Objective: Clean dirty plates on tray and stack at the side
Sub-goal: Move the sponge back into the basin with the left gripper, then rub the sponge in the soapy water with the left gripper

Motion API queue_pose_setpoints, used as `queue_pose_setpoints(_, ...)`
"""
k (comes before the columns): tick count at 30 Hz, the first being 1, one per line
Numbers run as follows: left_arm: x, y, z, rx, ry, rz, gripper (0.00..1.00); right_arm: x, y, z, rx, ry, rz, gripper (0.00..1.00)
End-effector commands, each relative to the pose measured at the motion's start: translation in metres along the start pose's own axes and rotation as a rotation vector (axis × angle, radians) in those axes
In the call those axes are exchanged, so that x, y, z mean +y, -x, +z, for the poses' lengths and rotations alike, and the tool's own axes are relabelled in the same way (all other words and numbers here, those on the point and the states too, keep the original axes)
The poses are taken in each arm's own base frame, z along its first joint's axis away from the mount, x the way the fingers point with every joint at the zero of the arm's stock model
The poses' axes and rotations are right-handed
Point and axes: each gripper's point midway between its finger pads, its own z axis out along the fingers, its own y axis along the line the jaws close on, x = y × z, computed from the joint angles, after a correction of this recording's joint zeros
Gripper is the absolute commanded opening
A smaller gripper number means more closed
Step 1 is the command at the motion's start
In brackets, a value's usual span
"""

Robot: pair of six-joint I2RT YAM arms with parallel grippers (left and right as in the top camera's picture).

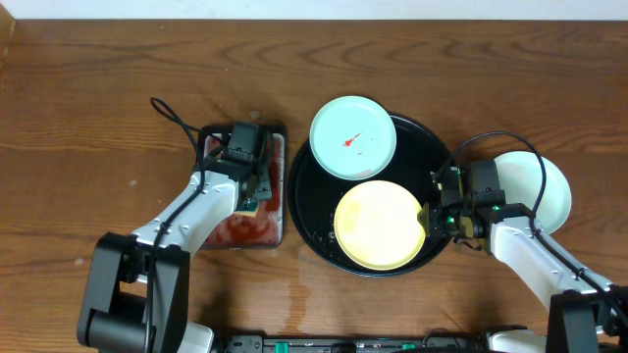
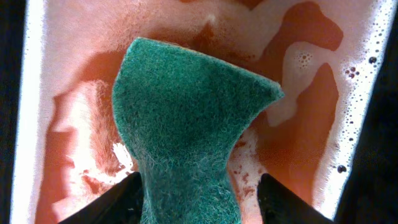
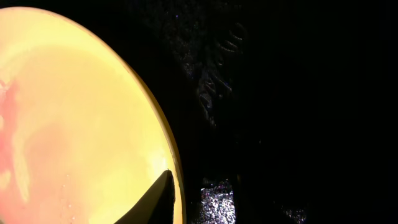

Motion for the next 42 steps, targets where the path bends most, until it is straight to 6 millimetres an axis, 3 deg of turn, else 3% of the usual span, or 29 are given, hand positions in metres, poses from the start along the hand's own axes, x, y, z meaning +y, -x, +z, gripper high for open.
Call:
queue_pose_setpoints(1, 0.004, -0.005, 0.003, 0.018, 0.009, 0.007, 0.61, 0.001, -0.004, 0.003, 0.015, 0.01, 0.007, 0.27)
queue_pose_setpoints(13, 0.016, -0.036, 0.014, 0.088, 0.043, 0.018, 0.6, 0.001, -0.004, 0.003, 0.013, 0.01, 0.006, 0.26)
queue_pose_setpoints(14, 0.017, -0.038, 0.015, 0.093, 0.045, 0.019, 0.57, 0.001, -0.004, 0.003, 0.013, 0.01, 0.006, 0.26)
queue_pose_setpoints(19, 0.018, -0.04, 0.016, 0.094, 0.045, 0.019, 0.12, 0.001, -0.004, 0.003, 0.013, 0.01, 0.006, 0.24)
queue_pose_setpoints(20, 0.017, -0.039, 0.016, 0.089, 0.043, 0.019, 0.08, 0.001, -0.004, 0.003, 0.013, 0.01, 0.006, 0.24)
queue_pose_setpoints(29, 0.011, -0.021, -0.001, 0.011, 0.007, 0.103, 0.07, 0.001, -0.004, 0.003, 0.012, 0.01, 0.006, 0.22)
queue_pose_setpoints(30, 0.01, -0.018, -0.004, 0.0, 0.003, 0.103, 0.08, 0.001, -0.004, 0.003, 0.012, 0.01, 0.006, 0.22)
queue_pose_setpoints(31, 0.01, -0.017, -0.007, -0.009, -0.001, 0.102, 0.15, 0.001, -0.004, 0.003, 0.012, 0.01, 0.006, 0.22)
queue_pose_setpoints(32, 0.01, -0.015, -0.009, -0.017, -0.004, 0.101, 0.34, 0.001, -0.004, 0.003, 0.012, 0.01, 0.006, 0.22)
queue_pose_setpoints(34, 0.009, -0.014, -0.01, -0.022, -0.005, 0.1, 0.48, 0.001, -0.004, 0.003, 0.012, 0.01, 0.006, 0.22)
queue_pose_setpoints(37, 0.01, -0.015, -0.01, -0.021, -0.005, 0.1, 0.57, 0.001, -0.004, 0.003, 0.012, 0.01, 0.006, 0.22)
queue_pose_setpoints(42, 0.007, -0.005, -0.009, -0.059, -0.013, 0.094, 0.61, 0.001, -0.003, 0.003, 0.01, 0.01, 0.005, 0.22)
